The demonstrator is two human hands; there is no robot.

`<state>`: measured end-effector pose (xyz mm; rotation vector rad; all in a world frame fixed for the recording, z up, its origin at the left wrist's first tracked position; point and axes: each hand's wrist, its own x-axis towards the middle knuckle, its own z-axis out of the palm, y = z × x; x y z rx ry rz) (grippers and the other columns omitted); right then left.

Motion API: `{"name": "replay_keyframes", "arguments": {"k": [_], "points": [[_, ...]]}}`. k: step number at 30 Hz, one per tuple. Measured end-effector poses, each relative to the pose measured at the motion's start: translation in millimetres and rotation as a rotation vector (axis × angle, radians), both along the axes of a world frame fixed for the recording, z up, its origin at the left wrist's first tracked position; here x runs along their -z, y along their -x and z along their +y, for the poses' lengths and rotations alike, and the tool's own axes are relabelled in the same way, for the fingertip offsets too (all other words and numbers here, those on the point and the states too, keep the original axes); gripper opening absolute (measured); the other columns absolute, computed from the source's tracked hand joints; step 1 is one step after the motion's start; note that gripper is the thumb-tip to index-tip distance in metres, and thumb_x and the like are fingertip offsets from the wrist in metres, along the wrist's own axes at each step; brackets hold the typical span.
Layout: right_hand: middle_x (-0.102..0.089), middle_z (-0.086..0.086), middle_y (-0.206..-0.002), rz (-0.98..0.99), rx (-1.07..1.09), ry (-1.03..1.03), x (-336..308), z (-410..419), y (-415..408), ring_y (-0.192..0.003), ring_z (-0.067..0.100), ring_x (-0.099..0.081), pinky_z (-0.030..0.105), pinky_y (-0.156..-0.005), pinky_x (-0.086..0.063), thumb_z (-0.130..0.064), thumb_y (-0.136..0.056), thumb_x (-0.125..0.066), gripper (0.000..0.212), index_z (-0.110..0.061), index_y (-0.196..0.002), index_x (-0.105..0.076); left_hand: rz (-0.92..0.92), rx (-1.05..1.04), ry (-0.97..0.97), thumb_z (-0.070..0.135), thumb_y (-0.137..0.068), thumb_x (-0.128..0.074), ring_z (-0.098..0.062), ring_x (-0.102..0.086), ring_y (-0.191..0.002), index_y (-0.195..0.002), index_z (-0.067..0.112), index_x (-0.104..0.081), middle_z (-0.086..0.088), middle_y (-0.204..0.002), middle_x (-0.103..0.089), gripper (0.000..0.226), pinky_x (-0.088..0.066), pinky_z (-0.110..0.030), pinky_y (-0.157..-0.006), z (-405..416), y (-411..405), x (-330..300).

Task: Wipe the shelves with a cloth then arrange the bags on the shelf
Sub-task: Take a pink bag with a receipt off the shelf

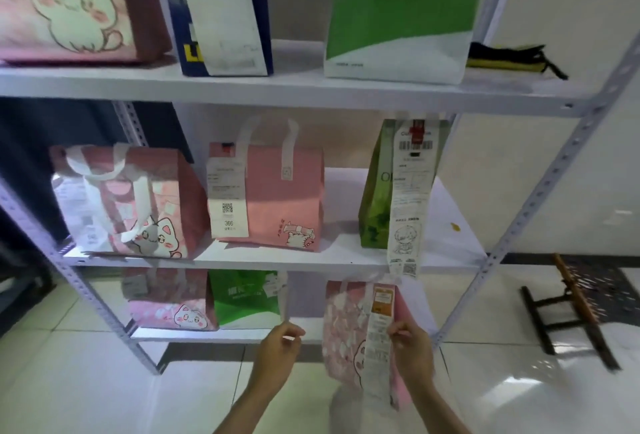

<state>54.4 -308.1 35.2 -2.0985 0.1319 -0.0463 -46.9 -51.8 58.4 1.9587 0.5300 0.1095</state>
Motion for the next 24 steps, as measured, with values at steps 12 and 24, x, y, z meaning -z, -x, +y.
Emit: {"name": "replay_keyframes", "arguments": {"k": [12, 24], "points": [[-0.077, -0.006, -0.075, 0.202, -0.012, -0.053, -230.4, -67.3, 150.2, -0.073, 0.022, -0.076, 0.045, -0.061, -0.063, 0.013, -0.08, -0.065, 0.044, -0.027, -0.06, -0.064, 0.166, 0.012, 0.056, 0.005, -0.091, -0.065, -0.011, -0.065, -0.094, -0.089, 0.021, -0.072, 0.006, -0.1, -0.072, 0.018, -0.048, -0.025, -0.075, -26.7, 112.9, -207.5], [-0.077, 0.012, -0.088, 0.065, 0.13, -0.427, -411.4, -201.7, 231.7, -0.081, 0.032, -0.076, 0.036, -0.06, -0.061, 0.002, -0.095, -0.063, 0.026, 0.001, -0.07, -0.059, 0.109, 0.189, 0.258, 0.023, -0.09, -0.074, -0.019, -0.071, -0.095, -0.094, 0.018, -0.074, 0.0, -0.097, -0.076, 0.007, -0.054, -0.033, -0.082, -165.7, 114.1, -353.7]]}}
